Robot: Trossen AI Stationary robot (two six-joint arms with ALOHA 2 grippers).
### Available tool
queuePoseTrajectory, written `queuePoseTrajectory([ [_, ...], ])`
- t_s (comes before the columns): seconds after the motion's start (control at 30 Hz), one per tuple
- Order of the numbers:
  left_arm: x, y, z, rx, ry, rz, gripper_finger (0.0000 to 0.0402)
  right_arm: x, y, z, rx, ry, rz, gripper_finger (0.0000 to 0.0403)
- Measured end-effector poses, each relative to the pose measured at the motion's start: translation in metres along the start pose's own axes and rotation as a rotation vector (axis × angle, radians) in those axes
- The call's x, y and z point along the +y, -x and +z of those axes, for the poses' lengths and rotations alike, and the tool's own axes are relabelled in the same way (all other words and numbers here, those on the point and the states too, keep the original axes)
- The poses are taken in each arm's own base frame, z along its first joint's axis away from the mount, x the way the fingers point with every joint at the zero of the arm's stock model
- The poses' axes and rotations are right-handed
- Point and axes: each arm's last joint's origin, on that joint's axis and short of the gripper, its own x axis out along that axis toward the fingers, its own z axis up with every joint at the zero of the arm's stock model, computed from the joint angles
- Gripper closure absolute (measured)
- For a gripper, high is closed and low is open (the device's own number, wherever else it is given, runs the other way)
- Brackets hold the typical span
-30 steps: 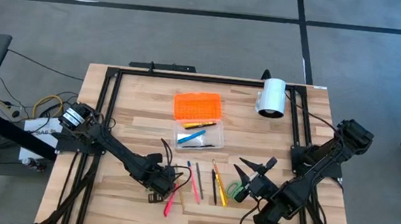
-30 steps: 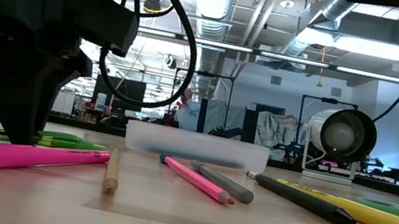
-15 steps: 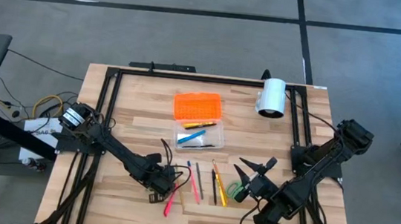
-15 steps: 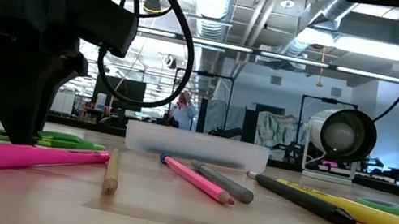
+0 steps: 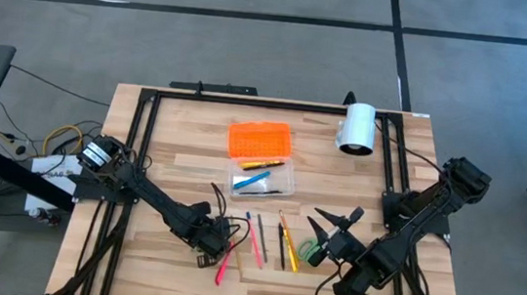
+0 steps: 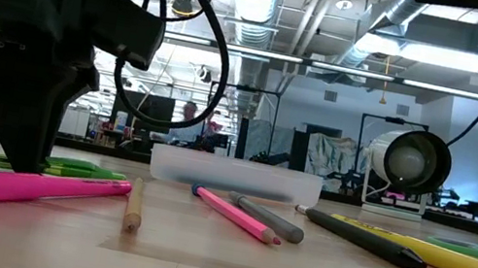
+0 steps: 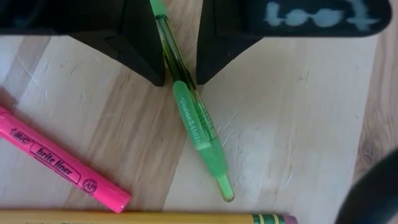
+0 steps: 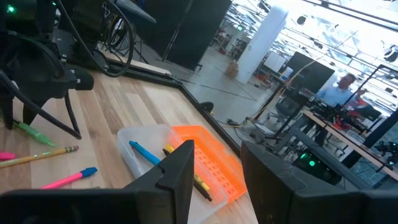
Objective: Pick & place school supplies into a supply box
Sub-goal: Put the green pen into the supply box
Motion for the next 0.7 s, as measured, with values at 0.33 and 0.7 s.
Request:
queuePoseTrajectory([
  [0.33, 0.0001, 0.0, 0.0002, -0.005, 0.009, 0.005, 0.036, 0.0006, -0.0001, -0.0004, 0.013, 0.001, 0.017, 0.0276],
  [0.7, -0.0009, 0.0001, -0.0008, -0.01, -0.021, 0.009, 0.0354, 0.0005, -0.0001, -0.0005, 0.013, 0.001, 0.017, 0.0276],
])
